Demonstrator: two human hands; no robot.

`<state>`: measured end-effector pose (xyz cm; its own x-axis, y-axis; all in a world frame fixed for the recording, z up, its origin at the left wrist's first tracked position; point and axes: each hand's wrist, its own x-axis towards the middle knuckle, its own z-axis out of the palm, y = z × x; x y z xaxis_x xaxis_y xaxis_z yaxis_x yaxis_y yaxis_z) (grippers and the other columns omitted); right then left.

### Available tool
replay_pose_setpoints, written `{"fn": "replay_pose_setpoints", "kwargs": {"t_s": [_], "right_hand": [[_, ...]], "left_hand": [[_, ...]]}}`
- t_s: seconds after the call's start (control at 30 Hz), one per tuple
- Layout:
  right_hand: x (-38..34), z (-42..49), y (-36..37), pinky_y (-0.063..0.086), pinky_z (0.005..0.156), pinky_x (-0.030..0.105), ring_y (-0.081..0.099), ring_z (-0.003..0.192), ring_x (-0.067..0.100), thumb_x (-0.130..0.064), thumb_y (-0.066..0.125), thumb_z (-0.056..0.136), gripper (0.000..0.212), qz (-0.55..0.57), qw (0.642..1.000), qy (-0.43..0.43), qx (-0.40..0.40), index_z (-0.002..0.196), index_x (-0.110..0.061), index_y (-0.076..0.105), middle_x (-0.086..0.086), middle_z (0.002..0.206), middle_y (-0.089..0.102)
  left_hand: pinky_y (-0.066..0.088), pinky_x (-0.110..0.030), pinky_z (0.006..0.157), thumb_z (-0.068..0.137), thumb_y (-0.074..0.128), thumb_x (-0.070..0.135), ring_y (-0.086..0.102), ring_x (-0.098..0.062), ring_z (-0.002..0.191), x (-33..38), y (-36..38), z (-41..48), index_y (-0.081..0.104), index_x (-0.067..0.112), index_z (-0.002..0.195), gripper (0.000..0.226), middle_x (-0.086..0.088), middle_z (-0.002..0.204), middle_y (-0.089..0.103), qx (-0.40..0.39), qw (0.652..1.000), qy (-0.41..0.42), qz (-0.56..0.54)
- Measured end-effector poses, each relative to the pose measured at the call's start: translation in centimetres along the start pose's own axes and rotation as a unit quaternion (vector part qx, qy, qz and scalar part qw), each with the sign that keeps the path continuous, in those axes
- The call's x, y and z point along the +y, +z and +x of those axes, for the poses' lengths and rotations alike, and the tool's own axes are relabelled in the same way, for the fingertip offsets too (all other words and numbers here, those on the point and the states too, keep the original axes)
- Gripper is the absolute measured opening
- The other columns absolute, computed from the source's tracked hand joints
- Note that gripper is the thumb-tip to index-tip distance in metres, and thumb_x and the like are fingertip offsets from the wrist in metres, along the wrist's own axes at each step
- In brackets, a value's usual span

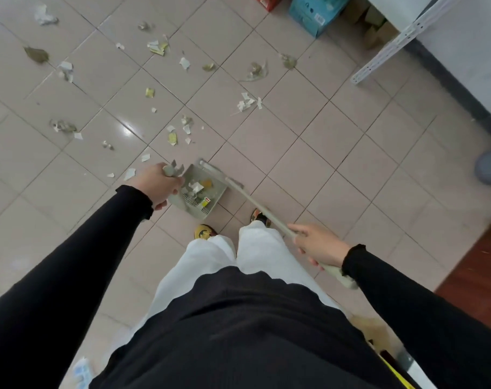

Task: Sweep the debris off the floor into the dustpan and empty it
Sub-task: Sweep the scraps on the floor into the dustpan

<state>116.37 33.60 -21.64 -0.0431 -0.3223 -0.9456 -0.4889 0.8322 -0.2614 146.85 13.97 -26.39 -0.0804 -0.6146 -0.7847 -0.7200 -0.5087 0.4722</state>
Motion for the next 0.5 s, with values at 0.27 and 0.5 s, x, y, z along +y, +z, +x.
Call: {"fn": "replay_pose_setpoints", "kwargs": {"t_s": [0.27,0.5], "right_hand": [[-3.7,6.7,4.3,0.044,0.042,0.026,0.050,0.056,0.019,-0.012,0.032,0.097,0.051,-0.015,0.999,0.027,0.009,0.145,-0.026,0.043,0.010,0.093,0.058],[-0.5,2.1,1.9,0.039,0.037,0.025,0.042,0.040,0.009,-0.016,0.043,0.099,0.054,0.083,0.997,0.009,0.006,0.151,-0.029,0.038,0.007,0.085,0.052]], "left_hand": [[0.034,-0.023,0.037,0.095,0.060,0.021,0.042,-0.018,0.050,-1.1,-0.5,-0.5,0.058,0.012,0.099,0.010,-0.013,0.088,0.063,-0.008,1.000,0.007,0.006],[0.038,-0.025,0.041,0.098,0.058,0.024,0.046,-0.017,0.054,-1.1,-1.5,-0.1,0.059,0.014,0.106,0.013,-0.016,0.094,0.066,-0.015,0.997,0.052,0.052]]}}
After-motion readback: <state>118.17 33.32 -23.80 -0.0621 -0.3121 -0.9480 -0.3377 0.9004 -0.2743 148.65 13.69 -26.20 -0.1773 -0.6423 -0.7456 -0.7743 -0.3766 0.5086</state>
